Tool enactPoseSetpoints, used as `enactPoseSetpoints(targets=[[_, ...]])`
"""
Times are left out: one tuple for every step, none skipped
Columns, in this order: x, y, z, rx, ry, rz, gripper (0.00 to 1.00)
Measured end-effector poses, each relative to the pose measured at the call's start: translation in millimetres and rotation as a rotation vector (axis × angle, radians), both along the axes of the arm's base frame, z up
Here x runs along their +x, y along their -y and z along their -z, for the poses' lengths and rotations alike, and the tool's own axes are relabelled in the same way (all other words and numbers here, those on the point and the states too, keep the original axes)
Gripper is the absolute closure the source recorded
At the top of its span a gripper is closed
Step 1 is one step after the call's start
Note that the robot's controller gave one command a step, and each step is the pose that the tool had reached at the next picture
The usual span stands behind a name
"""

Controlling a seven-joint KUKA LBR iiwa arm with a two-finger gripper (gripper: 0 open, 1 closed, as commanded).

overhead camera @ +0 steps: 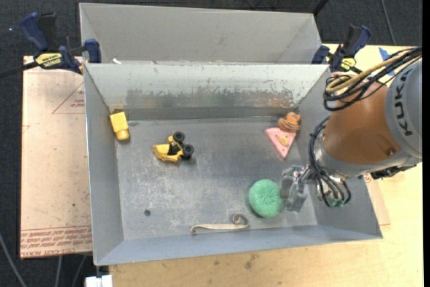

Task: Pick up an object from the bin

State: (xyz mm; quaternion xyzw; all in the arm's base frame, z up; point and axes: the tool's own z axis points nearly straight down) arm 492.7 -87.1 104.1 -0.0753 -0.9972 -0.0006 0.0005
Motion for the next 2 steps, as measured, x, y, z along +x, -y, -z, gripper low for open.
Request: enactPoseSetpoints(targets=[[7.3,0.9,-44.1,-0.001,0.003,-0.045,0.0],[7.3,0.8,-44.1,-0.001,0.003,-0.045,0.0]])
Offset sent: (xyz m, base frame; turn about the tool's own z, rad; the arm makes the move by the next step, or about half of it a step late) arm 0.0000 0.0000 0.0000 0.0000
